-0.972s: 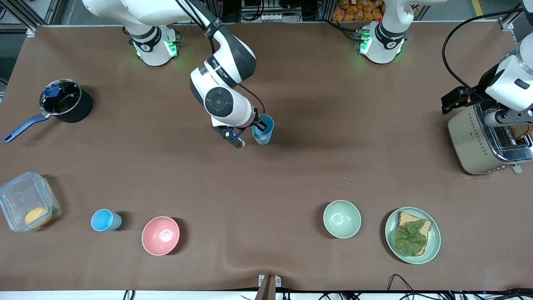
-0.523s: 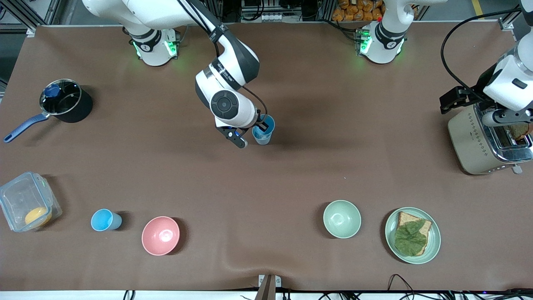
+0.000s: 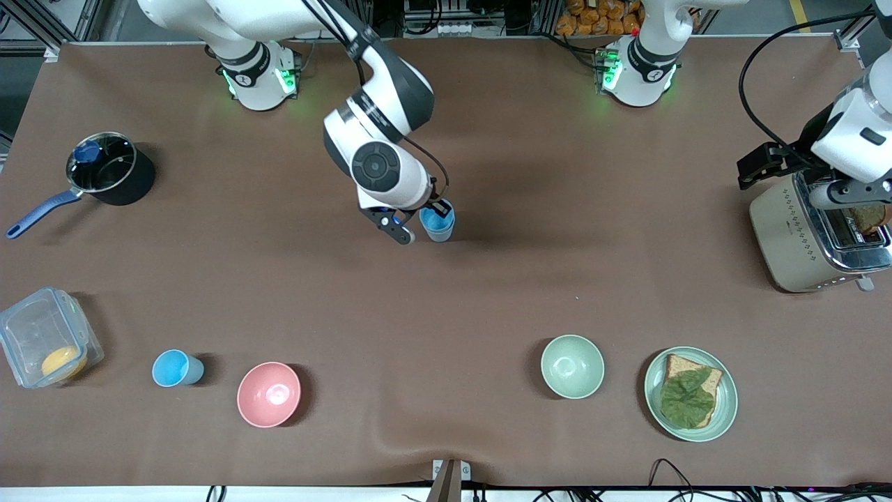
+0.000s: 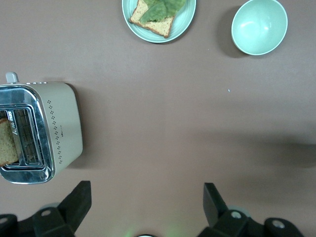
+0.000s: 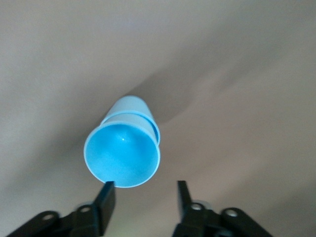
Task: Stack blue cups with both arms
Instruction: 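Open the right gripper and draw it back from the stacked cups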
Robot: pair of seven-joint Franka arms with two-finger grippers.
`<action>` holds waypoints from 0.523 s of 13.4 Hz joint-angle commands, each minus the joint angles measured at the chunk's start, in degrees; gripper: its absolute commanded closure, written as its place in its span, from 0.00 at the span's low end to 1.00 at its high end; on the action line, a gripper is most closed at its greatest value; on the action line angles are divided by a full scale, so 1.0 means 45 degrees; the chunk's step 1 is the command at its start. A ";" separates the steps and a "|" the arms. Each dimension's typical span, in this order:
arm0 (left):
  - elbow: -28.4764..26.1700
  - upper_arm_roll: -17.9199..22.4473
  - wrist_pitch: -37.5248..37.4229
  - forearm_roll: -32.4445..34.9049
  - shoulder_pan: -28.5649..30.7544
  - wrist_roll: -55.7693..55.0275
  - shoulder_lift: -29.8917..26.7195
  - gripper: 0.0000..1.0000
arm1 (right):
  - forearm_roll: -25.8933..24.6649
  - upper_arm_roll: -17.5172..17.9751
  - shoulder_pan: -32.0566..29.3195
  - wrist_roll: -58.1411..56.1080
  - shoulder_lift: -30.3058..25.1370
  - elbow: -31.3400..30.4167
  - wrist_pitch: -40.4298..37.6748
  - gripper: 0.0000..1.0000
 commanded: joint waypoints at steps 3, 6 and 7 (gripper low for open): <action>0.0058 0.0050 -0.0091 -0.0242 -0.0140 0.0359 -0.0186 0.00 | -0.1087 -0.0171 -0.2650 -0.5027 -0.1441 0.0328 -0.2655 0.00; 0.0370 0.0030 -0.0208 -0.0262 -0.0140 0.0301 -0.0206 0.00 | -0.1494 -0.0209 -0.4994 -0.8739 -0.2164 0.0270 -0.3789 0.00; 0.0371 0.0010 -0.0247 -0.0262 -0.0121 0.0301 -0.0245 0.00 | -0.2154 -0.0209 -0.5602 -0.9156 -0.2417 0.0212 -0.4025 0.00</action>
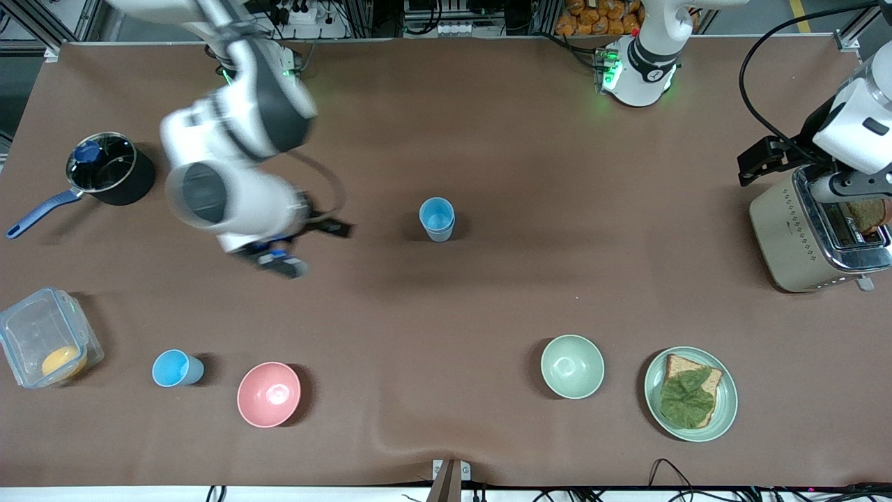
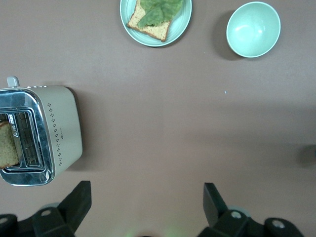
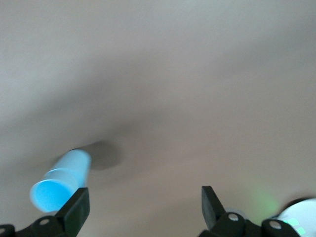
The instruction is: Stack blue cups with both arms
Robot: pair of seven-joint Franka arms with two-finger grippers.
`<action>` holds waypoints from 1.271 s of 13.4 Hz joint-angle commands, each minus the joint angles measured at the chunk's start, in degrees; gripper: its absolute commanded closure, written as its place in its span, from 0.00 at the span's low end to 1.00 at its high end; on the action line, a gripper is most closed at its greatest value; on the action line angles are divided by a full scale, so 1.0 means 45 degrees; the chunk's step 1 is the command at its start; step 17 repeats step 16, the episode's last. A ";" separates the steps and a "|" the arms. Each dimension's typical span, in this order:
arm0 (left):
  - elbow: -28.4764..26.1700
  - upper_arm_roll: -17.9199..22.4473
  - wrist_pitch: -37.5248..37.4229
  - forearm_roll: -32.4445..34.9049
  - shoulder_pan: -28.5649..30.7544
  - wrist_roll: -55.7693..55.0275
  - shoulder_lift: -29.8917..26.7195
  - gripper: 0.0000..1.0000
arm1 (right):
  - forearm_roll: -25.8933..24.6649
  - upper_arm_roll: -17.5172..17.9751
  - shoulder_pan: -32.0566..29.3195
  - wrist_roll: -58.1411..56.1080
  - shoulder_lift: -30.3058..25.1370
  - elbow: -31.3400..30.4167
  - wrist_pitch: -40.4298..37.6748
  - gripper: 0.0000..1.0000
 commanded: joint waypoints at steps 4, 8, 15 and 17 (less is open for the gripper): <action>0.0220 0.0058 -0.0442 -0.0281 0.0047 0.0292 -0.0176 0.00 | -0.1722 0.0332 -0.3191 -0.5436 -0.2343 -0.0708 -0.0935 0.00; 0.0220 0.0175 -0.0618 -0.0884 0.0144 0.0292 -0.0156 0.00 | -0.1858 0.0371 -0.4503 -0.8587 -0.4182 -0.1532 -0.0897 0.00; 0.0337 0.0136 -0.0618 -0.0867 0.0105 0.0292 -0.0117 0.00 | -0.2465 0.0293 -0.4543 -0.8866 -0.4556 -0.1220 -0.1053 0.00; 0.0318 0.0136 -0.0618 -0.0867 0.0105 0.0273 -0.0117 0.00 | -0.2484 0.0293 -0.4563 -0.8886 -0.4555 -0.1200 -0.1053 0.00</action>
